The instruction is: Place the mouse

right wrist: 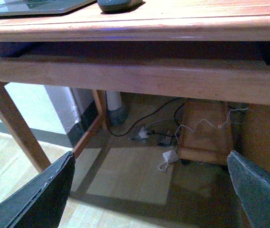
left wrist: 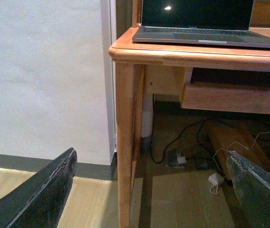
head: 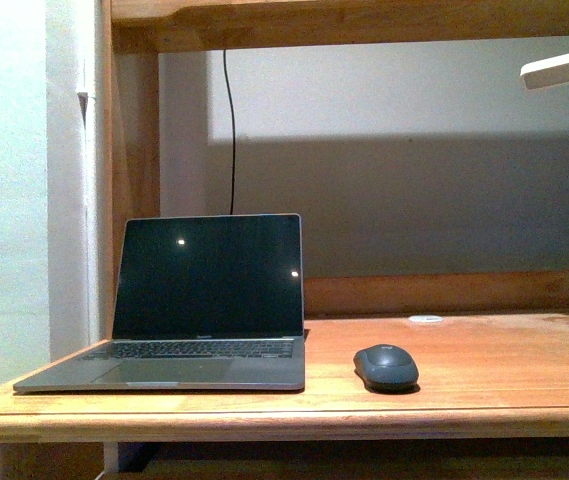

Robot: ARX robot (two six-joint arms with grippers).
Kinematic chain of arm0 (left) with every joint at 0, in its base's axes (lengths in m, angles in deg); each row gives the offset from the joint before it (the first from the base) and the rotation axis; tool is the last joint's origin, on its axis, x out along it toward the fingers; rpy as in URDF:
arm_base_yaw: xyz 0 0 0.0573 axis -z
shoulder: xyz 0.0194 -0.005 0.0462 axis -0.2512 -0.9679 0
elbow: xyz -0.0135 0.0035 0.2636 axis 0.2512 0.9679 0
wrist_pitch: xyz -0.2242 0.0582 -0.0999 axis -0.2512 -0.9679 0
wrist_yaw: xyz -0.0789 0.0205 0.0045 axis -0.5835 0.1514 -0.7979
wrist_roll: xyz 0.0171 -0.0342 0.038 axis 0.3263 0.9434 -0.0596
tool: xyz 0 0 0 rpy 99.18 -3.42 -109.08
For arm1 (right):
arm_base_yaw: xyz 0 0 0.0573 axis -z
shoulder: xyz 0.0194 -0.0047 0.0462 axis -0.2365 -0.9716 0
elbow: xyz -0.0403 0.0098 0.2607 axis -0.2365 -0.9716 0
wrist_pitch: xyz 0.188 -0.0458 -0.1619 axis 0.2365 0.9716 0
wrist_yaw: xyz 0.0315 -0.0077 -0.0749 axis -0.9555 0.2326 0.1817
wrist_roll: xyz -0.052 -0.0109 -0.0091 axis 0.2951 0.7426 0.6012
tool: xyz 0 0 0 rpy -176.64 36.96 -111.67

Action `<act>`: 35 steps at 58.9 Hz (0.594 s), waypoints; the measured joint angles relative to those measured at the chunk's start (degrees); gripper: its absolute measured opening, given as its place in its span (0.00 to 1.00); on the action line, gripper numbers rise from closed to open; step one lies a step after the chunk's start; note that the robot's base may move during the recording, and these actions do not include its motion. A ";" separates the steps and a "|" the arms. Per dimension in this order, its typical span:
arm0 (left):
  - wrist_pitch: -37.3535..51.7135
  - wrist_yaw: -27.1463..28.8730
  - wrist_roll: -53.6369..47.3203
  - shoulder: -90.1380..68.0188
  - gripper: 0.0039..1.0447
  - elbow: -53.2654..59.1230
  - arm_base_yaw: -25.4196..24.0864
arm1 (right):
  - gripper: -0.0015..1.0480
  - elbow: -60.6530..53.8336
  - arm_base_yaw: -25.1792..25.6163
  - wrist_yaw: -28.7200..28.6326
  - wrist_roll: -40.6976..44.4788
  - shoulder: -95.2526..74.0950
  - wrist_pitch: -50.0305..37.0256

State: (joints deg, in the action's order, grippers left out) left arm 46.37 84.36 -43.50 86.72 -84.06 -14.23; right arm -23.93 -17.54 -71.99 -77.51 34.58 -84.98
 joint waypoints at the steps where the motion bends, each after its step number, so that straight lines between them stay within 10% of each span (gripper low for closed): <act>1: 0.00 0.00 0.00 0.00 0.93 0.00 0.00 | 0.93 -0.35 0.61 -0.50 -0.11 1.36 0.90; 18: 0.00 0.00 0.00 0.00 0.93 0.00 0.00 | 0.93 -2.91 13.51 -13.68 -5.55 39.01 31.21; 28: 0.00 -0.02 0.00 0.04 0.93 0.00 -0.02 | 0.65 -2.95 4.46 17.79 1.53 46.82 38.64; 35: 0.00 0.00 0.00 0.07 0.93 0.00 -0.02 | 0.45 -2.91 4.13 19.47 2.80 46.80 38.56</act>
State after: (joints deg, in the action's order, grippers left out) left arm 46.37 84.36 -43.50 86.79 -84.06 -14.25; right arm -26.84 -13.41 -52.52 -74.72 81.38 -46.42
